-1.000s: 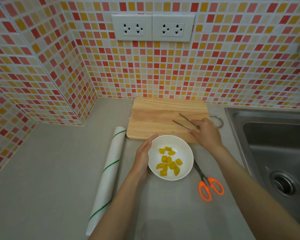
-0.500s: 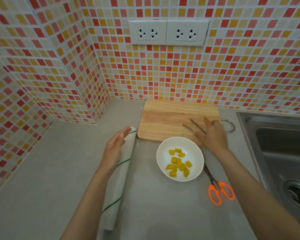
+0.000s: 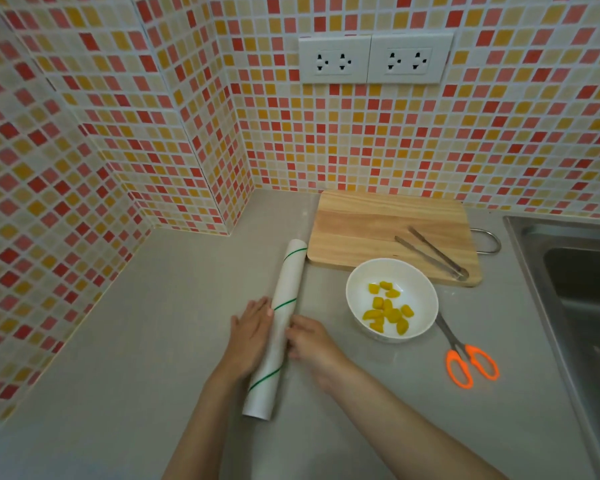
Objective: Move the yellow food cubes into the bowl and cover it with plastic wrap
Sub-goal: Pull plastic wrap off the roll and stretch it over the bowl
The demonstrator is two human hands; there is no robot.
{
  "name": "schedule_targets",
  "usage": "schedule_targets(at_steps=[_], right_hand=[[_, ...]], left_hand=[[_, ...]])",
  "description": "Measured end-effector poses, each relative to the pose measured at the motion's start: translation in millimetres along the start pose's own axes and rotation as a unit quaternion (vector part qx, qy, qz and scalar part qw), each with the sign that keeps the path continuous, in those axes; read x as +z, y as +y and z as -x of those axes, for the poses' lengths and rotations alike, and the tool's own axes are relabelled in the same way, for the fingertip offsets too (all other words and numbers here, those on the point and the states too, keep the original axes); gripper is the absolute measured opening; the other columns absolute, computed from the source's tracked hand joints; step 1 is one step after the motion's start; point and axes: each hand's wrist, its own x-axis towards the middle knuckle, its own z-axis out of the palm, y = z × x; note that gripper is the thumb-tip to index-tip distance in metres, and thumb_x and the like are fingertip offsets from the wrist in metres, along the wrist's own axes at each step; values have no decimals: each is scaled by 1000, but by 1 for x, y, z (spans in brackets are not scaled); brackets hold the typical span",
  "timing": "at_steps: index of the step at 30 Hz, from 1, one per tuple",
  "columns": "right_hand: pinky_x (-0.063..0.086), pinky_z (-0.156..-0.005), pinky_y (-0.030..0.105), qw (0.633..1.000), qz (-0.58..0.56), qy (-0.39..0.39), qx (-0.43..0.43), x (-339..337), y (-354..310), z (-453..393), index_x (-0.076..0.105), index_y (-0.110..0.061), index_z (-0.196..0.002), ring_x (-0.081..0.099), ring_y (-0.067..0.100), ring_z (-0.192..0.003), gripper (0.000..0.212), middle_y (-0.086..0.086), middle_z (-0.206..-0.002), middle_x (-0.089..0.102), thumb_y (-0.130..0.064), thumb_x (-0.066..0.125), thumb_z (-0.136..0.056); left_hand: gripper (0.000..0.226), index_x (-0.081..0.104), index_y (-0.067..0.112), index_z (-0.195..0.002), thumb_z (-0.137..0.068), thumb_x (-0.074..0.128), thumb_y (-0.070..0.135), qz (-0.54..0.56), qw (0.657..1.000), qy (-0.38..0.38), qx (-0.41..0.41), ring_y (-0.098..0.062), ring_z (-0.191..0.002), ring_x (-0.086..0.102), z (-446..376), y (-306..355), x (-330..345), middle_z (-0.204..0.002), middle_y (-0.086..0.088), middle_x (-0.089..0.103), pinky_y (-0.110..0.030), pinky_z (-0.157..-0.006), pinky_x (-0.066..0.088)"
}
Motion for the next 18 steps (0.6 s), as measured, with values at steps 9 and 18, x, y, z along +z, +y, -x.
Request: schedule_targets(at_steps=[9,18], right_hand=[[46,-95,31,985,-60,108,-124,-3,-17,14,52,-10,-124,58,13,-96,36,0,-102,58,0,50,-89],[54,-73,23,974,-63,150,-158,-16,-6,30,70,-20,-84,69,10,-77,15,-1,-83,74,-23,77,-72]], left_hand=[[32,64,9,-111,-86,57,28,416,909,-16,-34,-18,-73,69,19,34,-15,-90,-8,74,-25,-61,55],[47,56,18,-129,-90,39,38,630,774,-63,-25,-32,-95,59,25,67,13,-108,-15,64,-46,-91,45]])
